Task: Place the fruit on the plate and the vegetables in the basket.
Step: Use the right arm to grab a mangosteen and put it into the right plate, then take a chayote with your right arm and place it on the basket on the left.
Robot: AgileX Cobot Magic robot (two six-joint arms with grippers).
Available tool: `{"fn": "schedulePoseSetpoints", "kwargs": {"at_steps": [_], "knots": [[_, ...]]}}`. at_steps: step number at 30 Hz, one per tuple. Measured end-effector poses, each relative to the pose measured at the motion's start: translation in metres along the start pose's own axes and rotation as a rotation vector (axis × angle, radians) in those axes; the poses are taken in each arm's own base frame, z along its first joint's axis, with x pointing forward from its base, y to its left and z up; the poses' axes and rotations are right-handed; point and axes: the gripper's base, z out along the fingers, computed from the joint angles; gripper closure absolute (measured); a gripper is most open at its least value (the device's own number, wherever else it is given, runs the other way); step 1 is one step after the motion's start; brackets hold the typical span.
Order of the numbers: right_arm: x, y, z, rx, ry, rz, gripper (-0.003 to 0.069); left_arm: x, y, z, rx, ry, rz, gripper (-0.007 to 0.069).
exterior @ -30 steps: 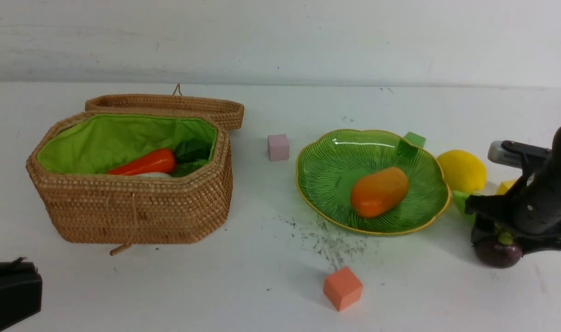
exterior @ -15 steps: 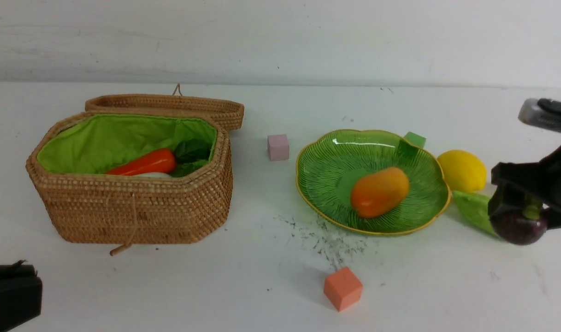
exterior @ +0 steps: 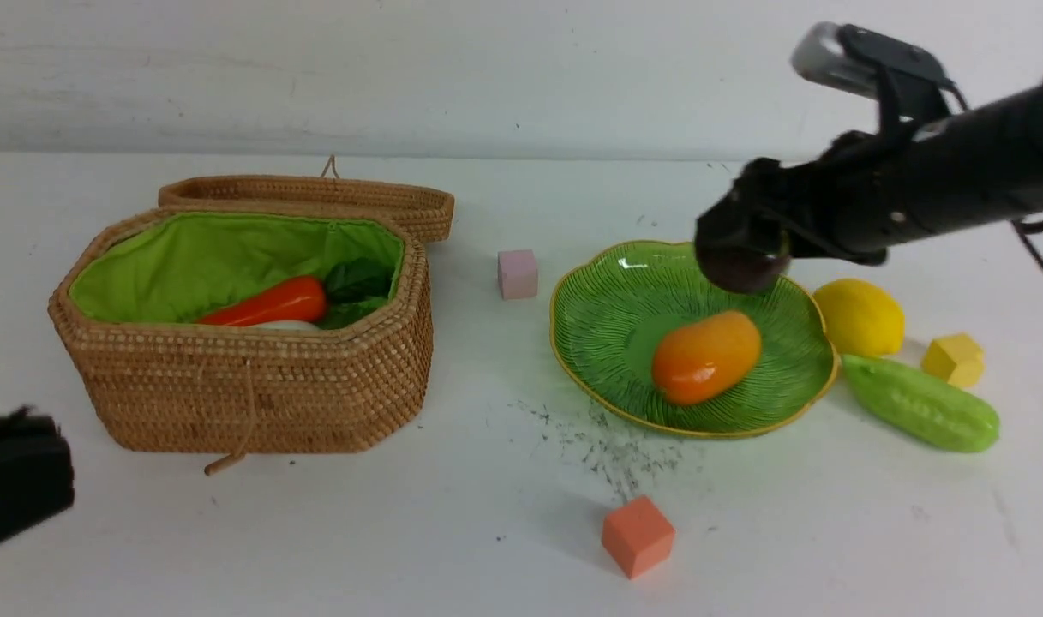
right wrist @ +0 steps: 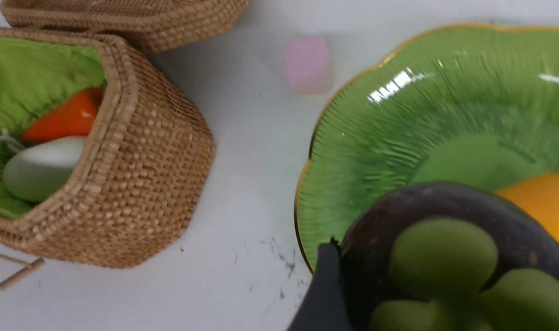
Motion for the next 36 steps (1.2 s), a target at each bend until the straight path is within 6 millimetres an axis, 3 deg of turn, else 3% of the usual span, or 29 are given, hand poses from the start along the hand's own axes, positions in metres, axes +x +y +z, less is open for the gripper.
{"fn": "schedulePoseSetpoints", "kwargs": {"at_steps": [6, 11, 14, 20, 30, 36], "knots": [[-0.002, -0.018, 0.061, 0.038, 0.026, -0.009, 0.0082, -0.008, 0.001, 0.0, -0.007, -0.083, 0.009, 0.0599], [0.01, -0.032, 0.09, 0.071, 0.088, -0.034, 0.0082, -0.009, 0.001, 0.0, -0.008, -0.095, 0.012, 0.0599], [0.014, -0.036, 0.097, 0.08, 0.092, -0.032, 0.0071, -0.009, 0.001, 0.0, -0.008, -0.098, 0.012, 0.0599], [0.009, -0.036, 0.097, 0.09, 0.066, -0.049, -0.0021, -0.009, 0.001, 0.0, -0.008, -0.098, 0.012, 0.0599], [0.005, -0.032, 0.088, 0.085, 0.069, -0.074, 0.0004, -0.009, 0.001, 0.0, -0.008, -0.097, 0.012, 0.0599], [-0.006, -0.021, 0.034, 0.124, 0.17, -0.255, 0.0159, -0.009, 0.001, 0.0, -0.008, -0.097, 0.012, 0.0596]]}}
